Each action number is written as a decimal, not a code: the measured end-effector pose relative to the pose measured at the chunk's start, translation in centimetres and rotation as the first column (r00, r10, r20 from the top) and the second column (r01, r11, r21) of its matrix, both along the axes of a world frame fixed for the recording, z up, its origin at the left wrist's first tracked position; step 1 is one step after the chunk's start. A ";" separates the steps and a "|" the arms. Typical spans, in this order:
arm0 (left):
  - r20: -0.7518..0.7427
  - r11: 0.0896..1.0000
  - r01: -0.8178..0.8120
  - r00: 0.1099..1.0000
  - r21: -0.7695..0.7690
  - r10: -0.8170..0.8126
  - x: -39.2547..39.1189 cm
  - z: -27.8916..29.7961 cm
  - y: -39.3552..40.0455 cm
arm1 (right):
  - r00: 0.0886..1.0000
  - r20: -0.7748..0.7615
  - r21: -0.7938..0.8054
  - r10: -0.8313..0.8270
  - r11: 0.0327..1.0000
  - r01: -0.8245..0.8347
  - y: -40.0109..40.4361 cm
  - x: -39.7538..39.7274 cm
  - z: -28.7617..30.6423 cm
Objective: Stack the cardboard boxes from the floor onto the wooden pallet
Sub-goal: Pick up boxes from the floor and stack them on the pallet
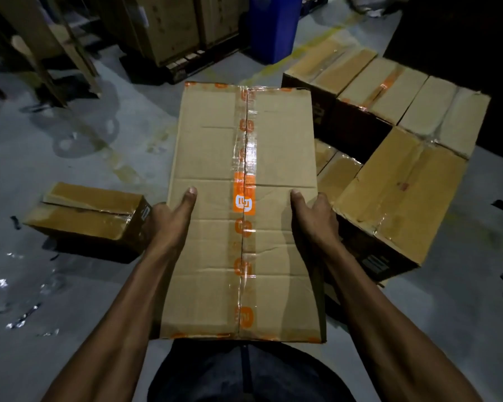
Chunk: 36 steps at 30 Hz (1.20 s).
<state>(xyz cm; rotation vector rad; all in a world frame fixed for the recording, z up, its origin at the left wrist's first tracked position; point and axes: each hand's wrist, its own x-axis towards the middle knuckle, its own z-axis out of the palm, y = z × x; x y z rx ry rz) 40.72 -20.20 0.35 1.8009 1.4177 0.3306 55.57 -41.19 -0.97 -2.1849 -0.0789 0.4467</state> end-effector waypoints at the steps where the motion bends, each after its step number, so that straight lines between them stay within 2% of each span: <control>1: 0.010 1.000 0.012 1.000 0.014 -0.012 1.1 0.1 1.1 | 1.000 0.009 0.009 -0.021 1.000 0.021 1.0 0.8 0.1; 5: 0.014 0.995 0.093 0.996 0.035 -0.093 5.6 -0.4 6.0 | 0.996 0.024 -0.002 -0.090 0.996 0.090 5.0 3.7 -0.2; 10: -0.085 0.970 0.240 0.968 0.040 -0.236 12.2 -1.8 12.8 | 0.977 0.011 -0.064 -0.212 0.975 0.213 10.2 7.1 -1.4; 15: -0.143 0.904 0.427 0.896 0.022 -0.420 18.9 -1.9 19.1 | 0.918 -0.035 -0.073 -0.394 0.918 0.391 15.2 9.6 -1.5; 19: -0.116 0.845 0.535 0.839 -0.010 -0.532 23.1 -1.7 22.2 | 0.852 -0.058 -0.057 -0.520 0.854 0.517 17.7 10.8 -1.4; 27: -0.087 0.741 0.667 0.736 -0.074 -0.671 28.8 -2.2 23.8 | 0.760 -0.055 -0.079 -0.647 0.762 0.643 18.9 12.8 -1.7; 36: -0.101 0.676 0.726 0.669 -0.123 -0.737 35.7 -4.5 21.4 | 0.721 -0.018 -0.098 -0.692 0.719 0.688 16.0 17.2 -2.8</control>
